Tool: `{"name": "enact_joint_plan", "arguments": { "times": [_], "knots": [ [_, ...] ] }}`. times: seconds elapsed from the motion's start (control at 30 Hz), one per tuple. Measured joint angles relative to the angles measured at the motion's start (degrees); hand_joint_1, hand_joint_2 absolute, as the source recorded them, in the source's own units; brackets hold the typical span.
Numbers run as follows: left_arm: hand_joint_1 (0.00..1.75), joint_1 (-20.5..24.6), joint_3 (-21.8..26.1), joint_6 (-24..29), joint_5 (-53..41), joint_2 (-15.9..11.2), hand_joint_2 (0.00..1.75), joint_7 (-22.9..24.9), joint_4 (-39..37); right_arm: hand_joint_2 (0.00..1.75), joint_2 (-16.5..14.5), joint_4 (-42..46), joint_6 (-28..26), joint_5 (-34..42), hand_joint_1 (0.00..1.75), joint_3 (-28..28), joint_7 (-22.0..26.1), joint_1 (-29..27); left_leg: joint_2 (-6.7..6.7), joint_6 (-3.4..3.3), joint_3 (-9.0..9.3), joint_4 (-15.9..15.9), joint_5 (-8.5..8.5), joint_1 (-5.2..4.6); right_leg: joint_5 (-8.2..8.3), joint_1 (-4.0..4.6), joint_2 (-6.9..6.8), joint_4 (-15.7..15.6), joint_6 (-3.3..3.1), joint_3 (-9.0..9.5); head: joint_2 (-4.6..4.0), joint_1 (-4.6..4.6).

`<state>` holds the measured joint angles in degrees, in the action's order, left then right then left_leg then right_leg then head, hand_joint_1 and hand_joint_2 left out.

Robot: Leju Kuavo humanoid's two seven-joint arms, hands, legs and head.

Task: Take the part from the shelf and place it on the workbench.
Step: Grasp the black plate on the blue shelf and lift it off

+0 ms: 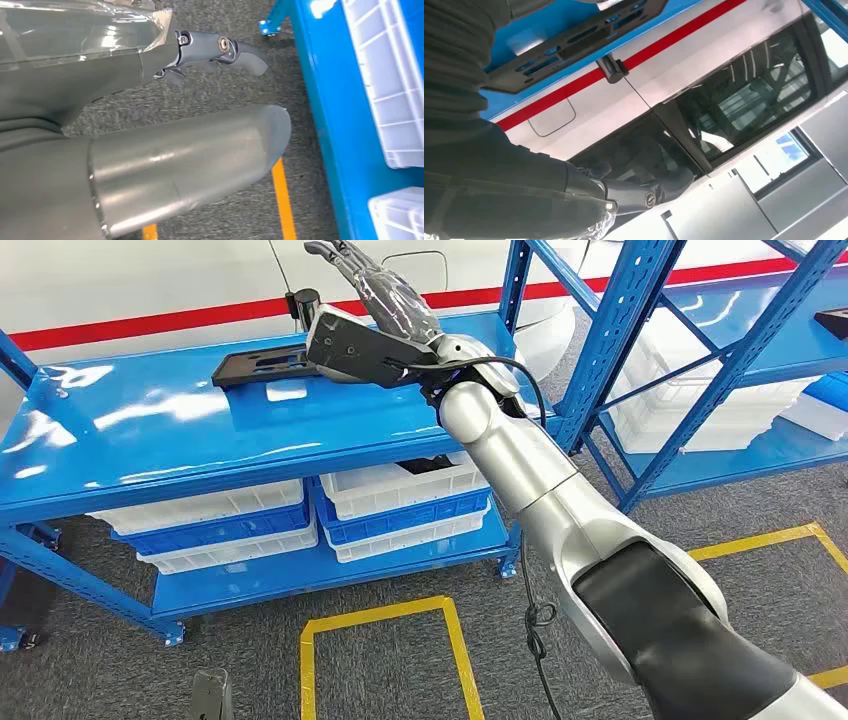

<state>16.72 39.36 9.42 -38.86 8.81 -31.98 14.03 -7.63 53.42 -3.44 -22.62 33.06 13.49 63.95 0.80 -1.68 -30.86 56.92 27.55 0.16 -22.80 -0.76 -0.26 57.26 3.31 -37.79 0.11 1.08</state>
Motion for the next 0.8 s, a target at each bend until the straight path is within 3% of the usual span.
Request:
{"name": "enact_joint_plan", "arguments": {
  "times": [0.07,0.1,0.2,0.23,0.33,0.37,0.4,0.5,0.53,0.63,0.7,0.73,0.8],
  "knots": [
    [0.00,0.0,0.0,0.0,0.0,0.0,0.00,0.0,0.0,1.75,-0.1,-0.1,0.0,0.0,0.00,0.0,0.0,0.1,-0.08,0.38,0.03,0.1,0.21,0.01,-0.03,0.26,0.02,-0.1,-0.94,0.44,0.00,-0.05],
    [0.00,0.0,0.0,0.0,0.0,0.0,0.00,0.0,0.0,1.75,-0.2,-0.1,0.0,0.0,0.00,0.0,0.0,0.1,-0.15,0.68,0.17,0.1,0.39,0.02,-0.35,0.42,0.03,-0.2,-1.91,0.76,0.00,-0.05],
    [0.00,0.0,0.0,0.0,0.0,-0.1,0.00,0.0,0.0,1.75,-0.4,-0.2,0.0,0.0,0.00,0.0,0.0,0.3,-0.43,1.49,-0.90,2.8,1.23,0.34,-0.44,-0.01,0.26,-0.3,-3.47,2.15,0.00,-0.06],
    [0.00,0.1,0.0,0.0,0.0,-0.1,0.00,0.0,0.0,1.75,-0.6,-0.2,0.0,0.0,0.00,0.0,0.0,0.5,-0.51,1.76,-2.53,5.5,1.85,0.46,-0.63,-0.12,0.30,-0.4,-3.80,2.59,0.00,-0.08],
    [0.00,0.0,0.0,0.0,0.2,-0.1,0.00,0.0,0.0,1.75,-0.8,-0.4,0.0,0.0,0.00,0.0,0.1,0.5,-0.61,2.36,-9.67,15.2,4.78,0.58,-1.66,0.02,0.42,-0.4,-4.36,3.64,0.00,-0.14],
    [0.00,-0.1,0.0,0.0,0.3,-0.1,0.00,0.0,0.0,1.75,-0.8,-0.5,0.0,0.0,0.00,0.1,0.1,0.4,-0.62,2.39,-11.30,16.2,4.92,0.58,-2.10,0.07,0.49,-0.4,-4.35,4.13,0.00,-0.14],
    [0.00,-0.2,0.0,0.0,0.4,-0.1,0.00,0.0,0.0,1.75,-0.9,-0.6,0.0,0.0,0.00,0.1,0.2,0.4,-0.62,2.28,-11.89,15.2,3.88,0.58,-2.56,0.12,0.54,-0.4,-4.29,4.72,0.00,-0.14],
    [0.00,-0.2,0.0,0.0,0.5,-0.3,0.00,0.0,0.0,1.75,-1.2,-0.8,0.0,0.0,0.00,0.2,0.3,0.5,-0.65,1.18,-9.13,4.9,-3.77,0.28,-3.99,0.35,0.67,-0.4,-3.93,6.61,0.00,-0.14],
    [0.00,-0.2,0.0,0.1,0.5,-0.5,0.00,0.0,0.0,1.75,-1.4,-0.9,0.0,0.0,0.00,0.2,0.4,0.6,-0.62,0.79,-8.16,2.2,-5.04,0.09,-4.44,0.48,0.75,-0.5,-3.66,7.02,0.00,-0.12],
    [0.00,-0.2,0.0,0.1,0.8,-0.5,0.00,0.0,0.0,1.75,-1.7,-1.0,0.0,-0.1,0.00,0.3,0.4,1.0,-0.49,-0.12,-6.64,-0.2,-5.08,-0.21,-4.84,0.96,0.95,-0.4,-2.53,8.01,0.00,-0.08],
    [0.00,-0.1,0.0,0.1,1.1,-0.5,0.00,0.0,0.0,1.75,-1.9,-1.0,0.0,-0.1,0.00,0.3,0.5,1.3,-0.53,-0.74,-5.35,-0.6,-5.41,-0.11,-5.54,1.00,0.89,1.3,-1.91,7.60,0.00,-0.03],
    [0.00,-0.1,0.0,0.1,1.2,-0.5,0.00,-0.1,0.0,1.75,-2.0,-1.1,0.0,-0.2,0.00,0.3,0.5,1.5,-0.54,-1.00,-4.77,-0.7,-5.36,-0.04,-6.32,0.87,0.86,3.7,-1.77,6.29,0.00,-0.03],
    [0.00,-0.1,0.0,0.2,1.4,-0.5,0.00,-0.1,0.0,1.75,-2.2,-1.3,0.0,-0.2,0.00,0.4,0.6,1.6,-0.51,-1.29,-4.25,-0.7,-4.91,0.00,-8.44,0.66,0.83,10.9,-1.77,1.72,0.00,-0.01]
  ]
}}
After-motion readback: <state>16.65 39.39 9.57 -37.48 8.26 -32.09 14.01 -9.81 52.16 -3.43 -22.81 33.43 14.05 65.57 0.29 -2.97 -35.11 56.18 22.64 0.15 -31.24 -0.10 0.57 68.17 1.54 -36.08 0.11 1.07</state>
